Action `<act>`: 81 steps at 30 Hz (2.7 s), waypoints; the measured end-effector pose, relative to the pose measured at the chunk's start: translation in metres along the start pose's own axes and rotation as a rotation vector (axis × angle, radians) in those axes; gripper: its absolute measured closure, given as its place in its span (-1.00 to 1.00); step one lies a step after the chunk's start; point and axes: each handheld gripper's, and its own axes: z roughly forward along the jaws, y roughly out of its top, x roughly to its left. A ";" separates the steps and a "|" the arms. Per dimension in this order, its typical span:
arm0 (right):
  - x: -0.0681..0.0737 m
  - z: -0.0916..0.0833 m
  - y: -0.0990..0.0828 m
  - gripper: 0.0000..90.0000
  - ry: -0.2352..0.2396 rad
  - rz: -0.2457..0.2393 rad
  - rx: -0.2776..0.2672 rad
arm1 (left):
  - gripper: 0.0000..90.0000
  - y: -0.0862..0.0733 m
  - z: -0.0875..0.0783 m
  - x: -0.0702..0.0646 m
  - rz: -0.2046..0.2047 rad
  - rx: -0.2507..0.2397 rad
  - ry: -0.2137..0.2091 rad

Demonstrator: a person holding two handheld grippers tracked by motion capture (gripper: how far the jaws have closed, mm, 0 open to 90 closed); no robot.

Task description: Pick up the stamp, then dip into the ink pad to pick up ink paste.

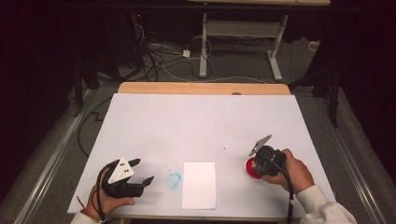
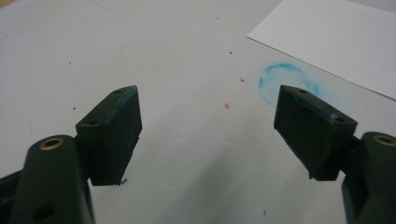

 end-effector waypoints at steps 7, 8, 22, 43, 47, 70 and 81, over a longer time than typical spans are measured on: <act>-0.001 -0.003 -0.004 0.70 0.007 0.007 -0.032 | -0.50 0.000 0.002 0.000 -0.002 0.003 -0.003; -0.001 -0.003 -0.004 0.70 0.012 0.004 -0.031 | -0.50 0.000 0.002 0.000 0.000 0.004 -0.004; -0.004 -0.026 -0.006 0.69 0.002 0.014 -0.097 | -0.50 0.001 0.002 0.000 -0.001 0.005 -0.008; -0.010 -0.003 0.001 0.69 0.003 0.004 0.013 | -0.51 -0.004 0.002 0.005 -0.022 0.007 -0.011; -0.011 0.000 0.000 0.70 0.012 0.019 0.012 | -0.51 -0.004 0.002 0.006 -0.024 0.006 -0.012; -0.010 0.002 -0.002 0.70 0.006 0.018 0.006 | -0.51 -0.006 -0.002 0.002 -0.026 0.007 0.000; -0.010 -0.024 0.006 0.70 -0.002 -0.015 -0.030 | -0.51 -0.006 -0.004 0.001 -0.027 0.012 0.002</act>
